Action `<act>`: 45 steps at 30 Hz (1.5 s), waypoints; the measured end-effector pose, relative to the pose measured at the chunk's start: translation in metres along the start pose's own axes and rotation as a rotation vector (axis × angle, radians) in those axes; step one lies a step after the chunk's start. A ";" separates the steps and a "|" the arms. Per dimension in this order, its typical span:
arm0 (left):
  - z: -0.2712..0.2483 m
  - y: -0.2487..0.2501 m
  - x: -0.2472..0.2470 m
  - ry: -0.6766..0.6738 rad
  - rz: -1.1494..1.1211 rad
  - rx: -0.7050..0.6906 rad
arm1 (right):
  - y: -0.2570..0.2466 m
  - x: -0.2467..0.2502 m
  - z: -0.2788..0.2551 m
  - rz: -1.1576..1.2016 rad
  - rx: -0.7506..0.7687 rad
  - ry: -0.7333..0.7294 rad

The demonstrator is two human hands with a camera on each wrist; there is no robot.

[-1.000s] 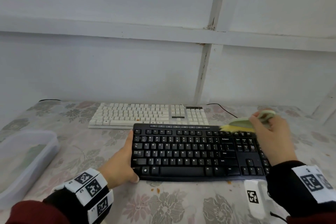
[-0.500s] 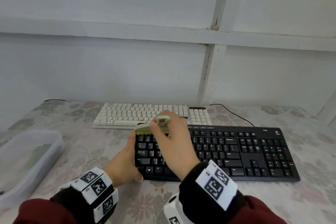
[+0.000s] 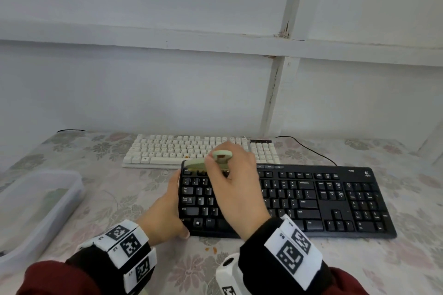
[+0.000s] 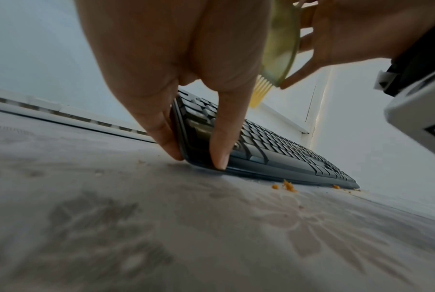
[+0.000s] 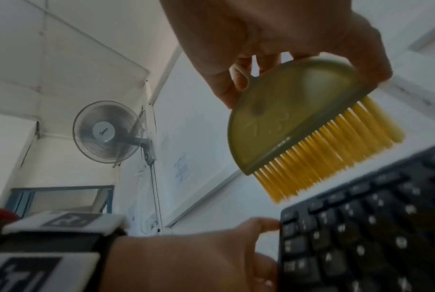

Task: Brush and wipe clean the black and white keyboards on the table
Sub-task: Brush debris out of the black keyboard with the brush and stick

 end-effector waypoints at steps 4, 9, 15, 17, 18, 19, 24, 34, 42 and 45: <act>0.001 -0.001 0.000 -0.005 0.014 -0.005 | 0.019 0.000 -0.001 -0.035 -0.073 -0.026; 0.002 -0.004 -0.001 -0.007 -0.019 0.003 | 0.023 0.023 0.003 -0.133 -0.083 0.113; 0.002 -0.003 -0.002 0.002 -0.004 -0.016 | 0.022 0.006 -0.004 -0.035 -0.011 0.012; 0.002 -0.004 -0.002 -0.002 -0.014 -0.010 | 0.036 0.019 0.000 -0.035 -0.037 0.059; 0.002 -0.005 -0.002 -0.003 -0.019 -0.006 | 0.043 0.029 0.002 -0.018 -0.050 0.090; 0.003 -0.006 -0.002 -0.002 -0.022 -0.004 | 0.050 0.039 0.003 0.003 -0.073 0.120; 0.004 -0.010 -0.003 0.001 -0.035 0.006 | 0.066 0.070 0.008 0.050 -0.062 0.245; 0.005 -0.013 -0.002 0.026 -0.068 0.017 | 0.089 0.082 0.008 -0.056 -0.059 0.234; 0.006 -0.011 -0.003 0.043 -0.062 -0.025 | 0.088 0.095 0.004 0.152 -0.051 0.138; 0.006 -0.013 -0.003 0.035 -0.066 -0.008 | 0.102 0.119 0.004 0.178 -0.110 0.168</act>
Point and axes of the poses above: each hand's wrist, its own z-axis towards the middle knuckle, its own x-axis out of the back of the hand, y = z × x, the point moved 4 cm from there along z, towards the middle knuckle, and after that the axes turned 8 degrees about -x, right-handed, at the moved point
